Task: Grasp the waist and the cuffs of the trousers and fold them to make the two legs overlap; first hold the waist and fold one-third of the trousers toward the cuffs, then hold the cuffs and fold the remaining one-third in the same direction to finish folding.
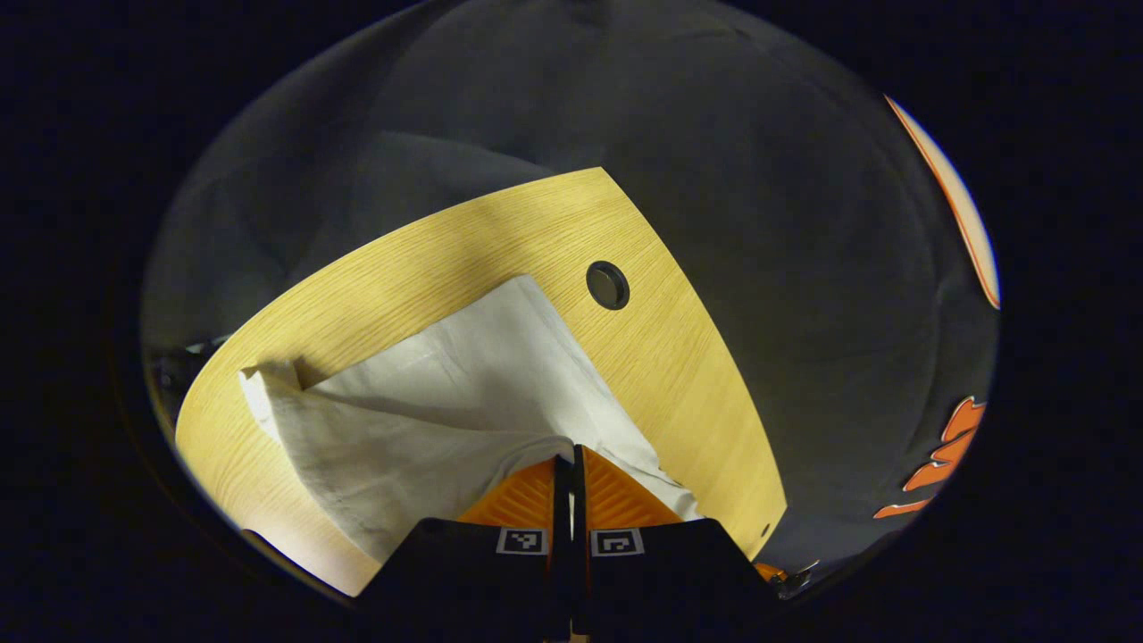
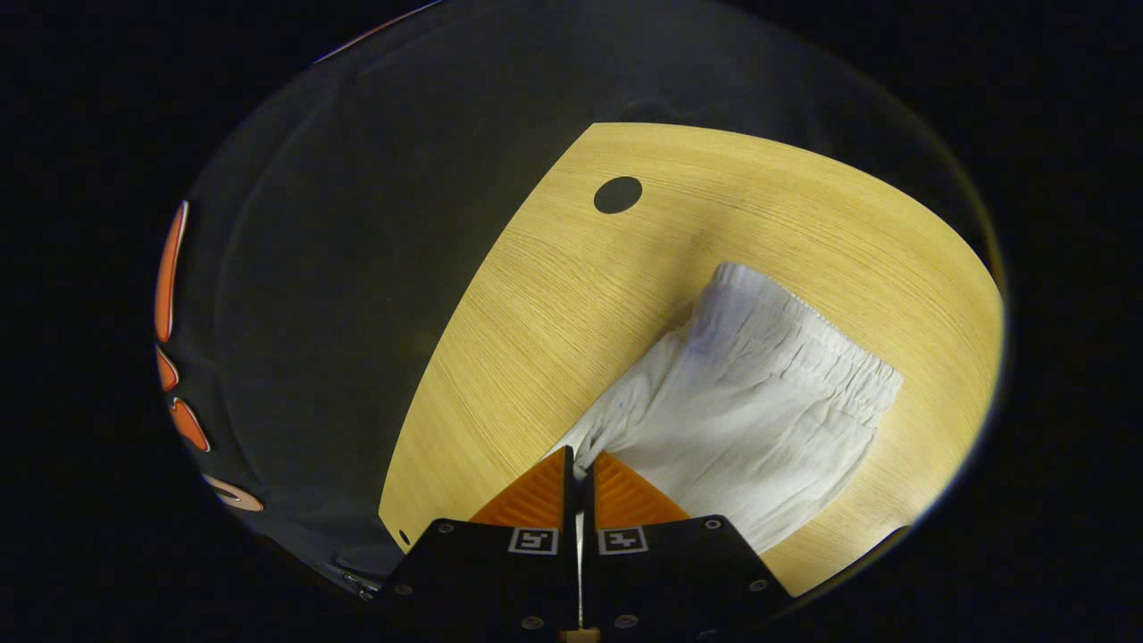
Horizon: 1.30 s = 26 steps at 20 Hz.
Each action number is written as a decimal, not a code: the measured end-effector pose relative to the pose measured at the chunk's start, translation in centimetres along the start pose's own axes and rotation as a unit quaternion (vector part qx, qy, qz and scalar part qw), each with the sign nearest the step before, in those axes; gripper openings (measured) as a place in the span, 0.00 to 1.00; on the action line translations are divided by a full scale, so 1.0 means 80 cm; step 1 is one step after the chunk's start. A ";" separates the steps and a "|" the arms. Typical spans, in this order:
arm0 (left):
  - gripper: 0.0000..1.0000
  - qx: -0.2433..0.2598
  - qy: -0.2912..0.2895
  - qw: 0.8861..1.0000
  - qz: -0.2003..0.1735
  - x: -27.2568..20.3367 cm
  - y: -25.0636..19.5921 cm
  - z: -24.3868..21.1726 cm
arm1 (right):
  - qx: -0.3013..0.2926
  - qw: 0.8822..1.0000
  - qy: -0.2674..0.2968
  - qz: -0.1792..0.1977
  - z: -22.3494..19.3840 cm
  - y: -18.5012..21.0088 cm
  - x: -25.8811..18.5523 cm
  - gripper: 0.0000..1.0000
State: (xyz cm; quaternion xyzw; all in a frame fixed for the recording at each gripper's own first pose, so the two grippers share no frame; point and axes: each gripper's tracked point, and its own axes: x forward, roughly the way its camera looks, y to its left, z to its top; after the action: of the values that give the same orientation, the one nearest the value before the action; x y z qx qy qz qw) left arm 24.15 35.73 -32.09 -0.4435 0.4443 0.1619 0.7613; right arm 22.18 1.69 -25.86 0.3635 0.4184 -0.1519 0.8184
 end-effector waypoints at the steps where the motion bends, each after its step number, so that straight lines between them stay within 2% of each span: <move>1: 0.07 0.012 -0.002 1.000 0.008 0.002 -0.001 0.003 | 0.000 1.000 0.003 -0.004 -0.001 -0.001 0.008 0.02; 2: 0.04 0.023 -0.001 1.000 0.005 0.010 -0.007 0.003 | -0.001 1.000 0.005 -0.005 -0.003 0.002 0.014 0.03; 3: 0.32 0.034 -0.001 0.999 0.006 0.013 -0.012 0.004 | -0.003 1.000 0.005 -0.002 0.000 0.007 0.018 0.05; 4: 0.39 0.043 -0.001 0.999 0.007 0.012 -0.012 0.003 | -0.005 1.000 0.004 -0.002 -0.001 0.009 0.028 0.13; 5: 0.43 0.048 -0.001 0.999 0.000 0.009 -0.019 0.002 | -0.006 1.000 0.002 0.000 -0.001 0.011 0.029 0.08; 6: 0.62 0.049 0.001 0.999 -0.008 0.011 -0.027 0.000 | -0.004 1.000 -0.005 0.005 0.003 0.016 0.032 0.33; 8: 1.00 0.056 0.003 0.998 0.001 0.007 -0.024 -0.004 | -0.003 1.000 -0.015 0.010 0.010 0.019 0.028 0.82; 9: 0.96 0.058 0.003 0.998 0.002 0.002 -0.024 -0.004 | -0.003 1.000 -0.015 0.012 0.008 0.020 0.024 0.90; 10: 1.00 0.057 -0.001 0.998 0.001 -0.001 -0.026 -0.003 | -0.007 1.000 -0.016 0.013 0.006 0.022 0.019 0.99; 12: 0.96 0.058 -0.004 0.998 -0.009 -0.010 -0.030 -0.001 | -0.023 0.999 -0.020 0.011 0.001 0.023 0.001 0.98; 14: 1.00 0.060 -0.007 0.998 -0.017 -0.021 -0.033 -0.003 | -0.040 0.999 -0.025 0.007 -0.004 0.022 -0.013 0.99; 16: 0.96 0.060 -0.009 0.998 -0.021 -0.032 -0.034 -0.005 | -0.058 0.998 -0.029 0.003 -0.010 0.020 -0.030 0.99; 17: 0.99 0.061 -0.009 0.998 -0.022 -0.036 -0.031 -0.009 | -0.065 0.997 -0.031 0.004 -0.013 0.020 -0.038 0.98; 20: 0.99 0.073 -0.008 0.997 -0.012 -0.048 -0.016 -0.024 | -0.075 0.997 -0.031 0.014 -0.030 0.020 -0.058 0.99; 26: 1.00 0.098 -0.036 0.994 -0.028 -0.078 -0.004 -0.049 | -0.082 0.995 -0.045 0.015 -0.049 -0.026 -0.116 0.98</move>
State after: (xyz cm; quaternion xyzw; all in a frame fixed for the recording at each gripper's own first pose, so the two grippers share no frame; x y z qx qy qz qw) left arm 18.85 33.25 -27.63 -0.3730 0.4178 0.1124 0.8208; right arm 13.14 2.57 -20.98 0.2941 0.3866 -0.1211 0.8657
